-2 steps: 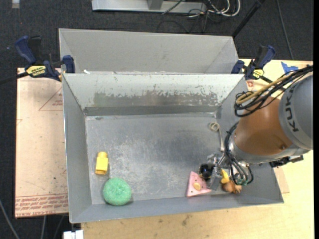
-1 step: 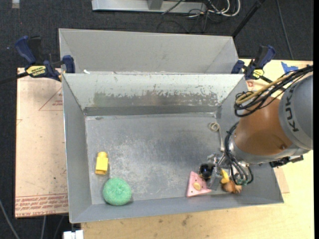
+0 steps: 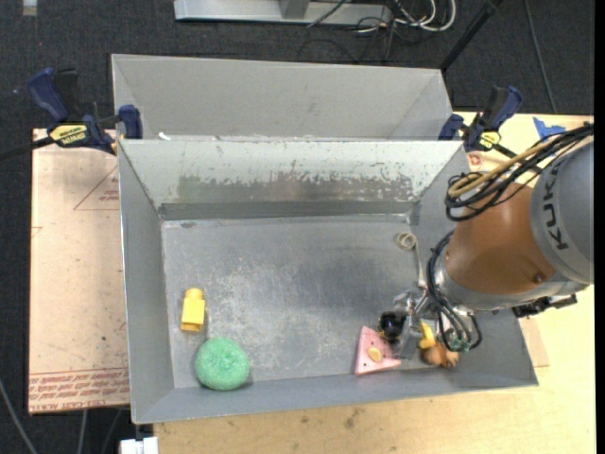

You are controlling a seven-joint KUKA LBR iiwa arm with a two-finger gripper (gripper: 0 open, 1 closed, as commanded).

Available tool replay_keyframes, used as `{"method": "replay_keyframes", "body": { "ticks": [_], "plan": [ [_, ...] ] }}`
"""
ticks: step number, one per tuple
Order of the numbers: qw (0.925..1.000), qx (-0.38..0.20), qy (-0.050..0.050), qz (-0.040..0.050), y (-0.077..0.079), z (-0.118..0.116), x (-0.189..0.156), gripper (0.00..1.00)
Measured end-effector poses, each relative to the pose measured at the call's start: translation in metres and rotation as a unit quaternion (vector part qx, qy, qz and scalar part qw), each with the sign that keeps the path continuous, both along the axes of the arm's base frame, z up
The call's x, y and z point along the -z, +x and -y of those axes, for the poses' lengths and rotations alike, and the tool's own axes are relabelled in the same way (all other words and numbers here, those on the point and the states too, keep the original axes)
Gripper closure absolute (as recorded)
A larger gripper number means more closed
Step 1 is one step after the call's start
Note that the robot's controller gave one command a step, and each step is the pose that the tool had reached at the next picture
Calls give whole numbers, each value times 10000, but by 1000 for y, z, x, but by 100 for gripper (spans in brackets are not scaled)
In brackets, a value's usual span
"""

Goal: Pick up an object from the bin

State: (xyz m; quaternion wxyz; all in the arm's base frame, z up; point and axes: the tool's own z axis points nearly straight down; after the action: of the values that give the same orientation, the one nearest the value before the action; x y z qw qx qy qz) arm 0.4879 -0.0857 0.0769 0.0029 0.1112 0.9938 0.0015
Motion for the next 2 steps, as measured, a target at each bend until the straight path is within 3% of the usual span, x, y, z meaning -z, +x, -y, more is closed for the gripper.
{"method": "replay_keyframes", "body": {
  "ticks": [2],
  "plan": [
    [10000, -5, 0, -58, -3, 0, -35, 100]
  ]
}}
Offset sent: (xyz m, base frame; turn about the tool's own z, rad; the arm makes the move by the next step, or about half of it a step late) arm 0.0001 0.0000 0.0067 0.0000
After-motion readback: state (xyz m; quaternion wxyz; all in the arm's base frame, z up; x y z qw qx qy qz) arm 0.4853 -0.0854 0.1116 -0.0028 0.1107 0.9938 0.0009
